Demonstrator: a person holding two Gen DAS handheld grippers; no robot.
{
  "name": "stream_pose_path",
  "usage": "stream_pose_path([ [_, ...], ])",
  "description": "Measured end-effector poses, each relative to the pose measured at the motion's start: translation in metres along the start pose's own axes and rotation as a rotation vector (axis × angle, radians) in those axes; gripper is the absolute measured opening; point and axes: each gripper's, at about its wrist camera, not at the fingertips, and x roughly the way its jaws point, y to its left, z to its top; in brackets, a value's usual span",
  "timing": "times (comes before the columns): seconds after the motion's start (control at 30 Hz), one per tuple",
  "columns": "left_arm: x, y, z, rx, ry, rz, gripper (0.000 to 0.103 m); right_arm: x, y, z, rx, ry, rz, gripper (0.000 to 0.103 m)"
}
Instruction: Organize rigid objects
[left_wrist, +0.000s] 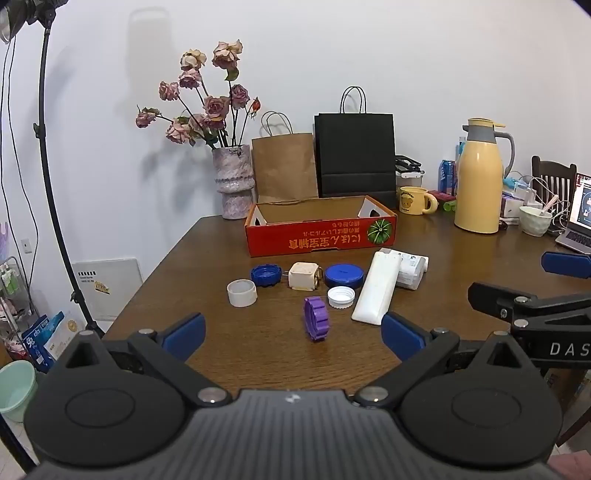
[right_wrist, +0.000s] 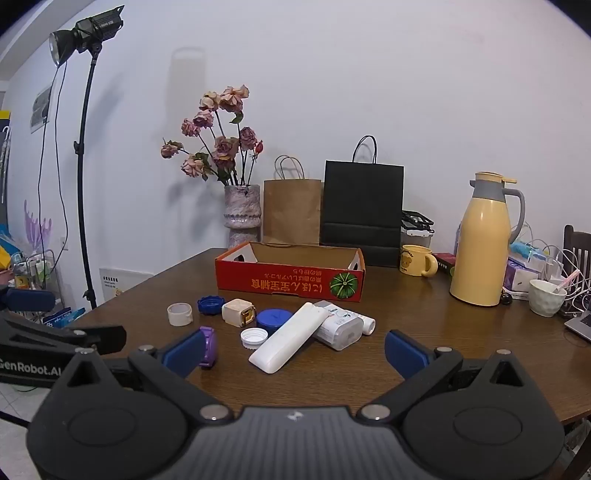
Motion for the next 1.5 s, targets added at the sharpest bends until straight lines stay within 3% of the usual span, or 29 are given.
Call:
stream_pose_path([
  [1.5,0.0002,-0.0011,-0.0009,-0.011,0.009,-0.002,0.103,0.0002,0.0023,-0.0018,0.000,0.003,0.000,0.103],
])
